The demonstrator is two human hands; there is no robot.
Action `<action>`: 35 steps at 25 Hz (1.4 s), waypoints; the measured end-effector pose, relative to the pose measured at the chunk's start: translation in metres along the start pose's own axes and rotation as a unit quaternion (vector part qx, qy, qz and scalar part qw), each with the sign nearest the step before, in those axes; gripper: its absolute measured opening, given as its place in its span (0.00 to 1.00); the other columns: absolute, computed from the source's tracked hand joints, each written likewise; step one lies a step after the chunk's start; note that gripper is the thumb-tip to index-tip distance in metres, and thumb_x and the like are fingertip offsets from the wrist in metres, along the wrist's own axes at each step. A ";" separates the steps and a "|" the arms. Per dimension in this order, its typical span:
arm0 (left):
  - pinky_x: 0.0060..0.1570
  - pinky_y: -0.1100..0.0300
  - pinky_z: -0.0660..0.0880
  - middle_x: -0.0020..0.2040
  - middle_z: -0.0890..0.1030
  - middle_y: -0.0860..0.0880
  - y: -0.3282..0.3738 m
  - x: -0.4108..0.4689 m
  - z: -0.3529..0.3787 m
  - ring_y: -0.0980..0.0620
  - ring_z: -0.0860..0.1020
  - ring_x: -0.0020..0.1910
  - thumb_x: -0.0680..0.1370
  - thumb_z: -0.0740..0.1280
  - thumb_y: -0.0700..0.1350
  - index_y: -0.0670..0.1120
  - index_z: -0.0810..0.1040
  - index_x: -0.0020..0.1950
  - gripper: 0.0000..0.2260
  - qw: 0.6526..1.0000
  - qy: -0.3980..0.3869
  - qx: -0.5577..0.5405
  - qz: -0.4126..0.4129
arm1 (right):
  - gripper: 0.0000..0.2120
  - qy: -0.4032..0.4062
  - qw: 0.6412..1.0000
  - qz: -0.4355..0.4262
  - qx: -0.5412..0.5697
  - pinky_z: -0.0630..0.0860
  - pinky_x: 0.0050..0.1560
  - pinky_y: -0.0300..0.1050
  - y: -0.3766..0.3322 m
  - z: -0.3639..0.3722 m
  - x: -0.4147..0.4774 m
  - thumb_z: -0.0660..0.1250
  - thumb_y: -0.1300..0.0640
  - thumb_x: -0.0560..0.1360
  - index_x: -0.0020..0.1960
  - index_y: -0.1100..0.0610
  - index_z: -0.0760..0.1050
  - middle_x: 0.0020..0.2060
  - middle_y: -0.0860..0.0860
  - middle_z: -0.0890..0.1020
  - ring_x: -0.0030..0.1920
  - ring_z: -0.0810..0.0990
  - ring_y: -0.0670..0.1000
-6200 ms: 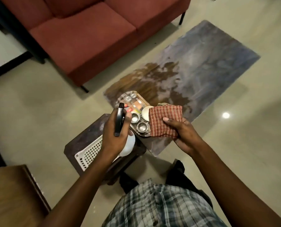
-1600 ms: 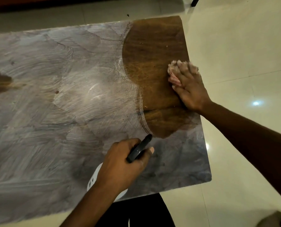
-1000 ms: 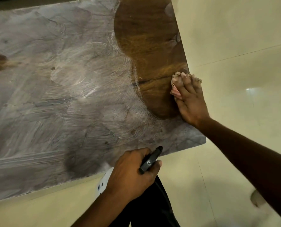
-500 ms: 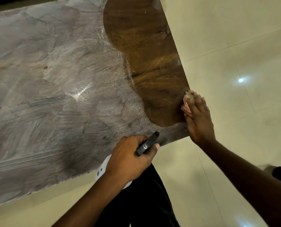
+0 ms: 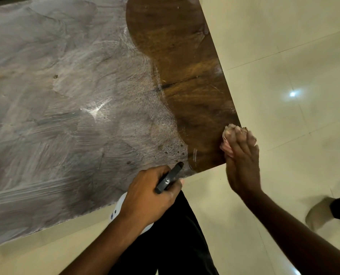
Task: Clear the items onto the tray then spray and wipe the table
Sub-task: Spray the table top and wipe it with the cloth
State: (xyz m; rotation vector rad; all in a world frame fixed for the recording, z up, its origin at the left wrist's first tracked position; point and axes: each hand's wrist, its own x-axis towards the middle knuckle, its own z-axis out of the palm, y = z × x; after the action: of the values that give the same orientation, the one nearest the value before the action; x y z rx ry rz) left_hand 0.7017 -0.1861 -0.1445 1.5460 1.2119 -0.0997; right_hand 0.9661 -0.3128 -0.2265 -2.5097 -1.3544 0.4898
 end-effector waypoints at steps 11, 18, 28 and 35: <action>0.35 0.55 0.67 0.25 0.69 0.54 -0.022 -0.010 -0.040 0.49 0.68 0.26 0.80 0.74 0.55 0.56 0.73 0.33 0.18 0.994 0.059 -0.084 -0.028 | 0.28 -0.112 0.960 -0.255 -0.035 0.58 0.81 0.70 0.006 0.006 -0.008 0.62 0.55 0.85 0.84 0.50 0.64 0.85 0.51 0.62 0.87 0.55 0.59; 0.34 0.51 0.70 0.28 0.73 0.54 -0.030 -0.021 -0.057 0.52 0.72 0.28 0.79 0.74 0.56 0.50 0.77 0.36 0.16 0.979 0.147 -0.139 -0.025 | 0.31 -0.098 0.990 -0.097 0.000 0.52 0.84 0.67 -0.149 0.073 -0.023 0.55 0.52 0.78 0.81 0.53 0.69 0.82 0.55 0.68 0.85 0.59 0.62; 0.33 0.65 0.71 0.27 0.73 0.51 -0.019 -0.005 -0.097 0.55 0.74 0.28 0.79 0.75 0.56 0.50 0.75 0.34 0.18 0.959 0.205 -0.192 -0.022 | 0.32 -0.075 0.972 -0.217 -0.059 0.54 0.81 0.71 -0.096 0.021 0.128 0.59 0.51 0.82 0.86 0.48 0.60 0.86 0.53 0.58 0.87 0.49 0.58; 0.32 0.50 0.76 0.28 0.77 0.51 -0.002 0.025 -0.121 0.51 0.75 0.25 0.78 0.77 0.52 0.48 0.81 0.40 0.12 0.948 0.226 -0.219 -0.044 | 0.33 -0.216 0.870 -0.435 -0.087 0.50 0.83 0.71 -0.185 0.080 0.055 0.58 0.49 0.77 0.83 0.45 0.63 0.86 0.49 0.58 0.87 0.45 0.61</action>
State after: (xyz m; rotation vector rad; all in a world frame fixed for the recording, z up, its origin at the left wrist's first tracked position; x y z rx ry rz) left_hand 0.6495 -0.0774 -0.1151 1.1498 1.5367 0.4624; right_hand 0.8217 -0.1620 -0.2410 -1.6305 -2.5671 0.7427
